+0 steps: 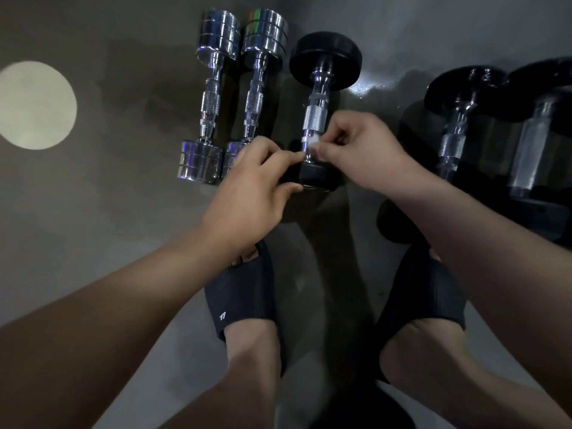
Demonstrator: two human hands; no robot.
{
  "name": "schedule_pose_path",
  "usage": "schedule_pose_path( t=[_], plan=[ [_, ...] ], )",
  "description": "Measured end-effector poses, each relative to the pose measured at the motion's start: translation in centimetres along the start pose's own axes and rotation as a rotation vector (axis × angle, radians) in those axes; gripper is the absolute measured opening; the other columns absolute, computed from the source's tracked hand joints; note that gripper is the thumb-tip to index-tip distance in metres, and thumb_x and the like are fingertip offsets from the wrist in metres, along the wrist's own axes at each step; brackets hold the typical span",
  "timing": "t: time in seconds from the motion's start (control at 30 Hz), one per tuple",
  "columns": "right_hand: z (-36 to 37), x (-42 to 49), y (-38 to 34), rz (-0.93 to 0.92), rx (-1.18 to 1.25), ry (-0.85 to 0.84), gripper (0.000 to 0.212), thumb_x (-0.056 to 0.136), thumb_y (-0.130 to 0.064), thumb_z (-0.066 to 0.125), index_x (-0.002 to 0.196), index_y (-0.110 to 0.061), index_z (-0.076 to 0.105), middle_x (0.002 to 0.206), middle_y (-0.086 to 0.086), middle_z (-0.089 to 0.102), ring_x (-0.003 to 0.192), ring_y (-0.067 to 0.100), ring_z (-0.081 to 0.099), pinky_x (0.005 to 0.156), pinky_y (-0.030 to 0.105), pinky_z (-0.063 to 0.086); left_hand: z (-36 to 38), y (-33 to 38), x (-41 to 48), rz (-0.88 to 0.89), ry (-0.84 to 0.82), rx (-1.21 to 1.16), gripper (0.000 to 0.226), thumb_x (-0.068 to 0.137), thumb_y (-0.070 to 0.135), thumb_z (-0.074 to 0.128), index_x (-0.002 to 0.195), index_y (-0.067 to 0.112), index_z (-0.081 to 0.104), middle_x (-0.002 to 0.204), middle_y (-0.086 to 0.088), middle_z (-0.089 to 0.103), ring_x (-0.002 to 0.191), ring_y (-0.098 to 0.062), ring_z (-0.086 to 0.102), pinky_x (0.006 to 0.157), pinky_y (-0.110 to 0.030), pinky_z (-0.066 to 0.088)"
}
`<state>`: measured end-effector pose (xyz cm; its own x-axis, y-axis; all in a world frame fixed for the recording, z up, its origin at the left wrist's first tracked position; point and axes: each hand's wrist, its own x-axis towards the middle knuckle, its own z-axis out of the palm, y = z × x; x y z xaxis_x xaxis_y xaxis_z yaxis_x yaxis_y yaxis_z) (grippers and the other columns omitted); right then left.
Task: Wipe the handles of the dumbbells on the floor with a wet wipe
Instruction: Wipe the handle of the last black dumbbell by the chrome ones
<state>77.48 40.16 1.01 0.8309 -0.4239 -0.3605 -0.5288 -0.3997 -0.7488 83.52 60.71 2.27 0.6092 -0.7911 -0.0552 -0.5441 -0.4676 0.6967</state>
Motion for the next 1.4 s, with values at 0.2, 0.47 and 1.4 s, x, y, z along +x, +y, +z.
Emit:
schedule_pose_path(
  t=[0.2, 0.47, 1.4],
  plan=[
    [-0.8, 1.7, -1.0, -0.011, -0.004, 0.1, 0.024, 0.082, -0.026, 0.078, 0.072, -0.014, 0.062, 0.063, -0.009, 0.056, 0.055, -0.003, 0.046, 0.054, 0.012, 0.036, 0.6, 0.7, -0.2, 0.002, 0.071, 0.024, 0.029, 0.087, 0.019, 0.075, 0.108, 0.003, 0.064, 0.105, -0.009, 0.057, 0.1, -0.029, 0.057, 0.087, -0.041, 0.049],
    [-0.1, -0.2, -0.1, -0.051, -0.012, 0.13, 0.023, 0.086, -0.02, 0.074, 0.07, -0.014, 0.058, 0.059, -0.01, 0.05, 0.055, -0.001, 0.045, 0.056, 0.013, 0.036, 1.1, 1.5, 0.0, 0.106, 0.066, 0.052, 0.024, 0.088, 0.017, 0.075, 0.108, 0.005, 0.068, 0.105, -0.008, 0.061, 0.098, -0.028, 0.056, 0.082, -0.043, 0.05],
    [-1.7, 1.8, 0.5, -0.298, -0.244, 0.317, 0.018, 0.094, -0.028, 0.064, 0.089, -0.013, 0.074, 0.086, 0.006, 0.063, 0.079, 0.016, 0.057, 0.072, 0.025, 0.045, 1.8, 2.6, 0.5, 0.175, 0.045, 0.035, 0.029, 0.09, 0.017, 0.07, 0.119, 0.012, 0.072, 0.108, -0.001, 0.064, 0.1, -0.026, 0.058, 0.079, -0.042, 0.054]
  ],
)
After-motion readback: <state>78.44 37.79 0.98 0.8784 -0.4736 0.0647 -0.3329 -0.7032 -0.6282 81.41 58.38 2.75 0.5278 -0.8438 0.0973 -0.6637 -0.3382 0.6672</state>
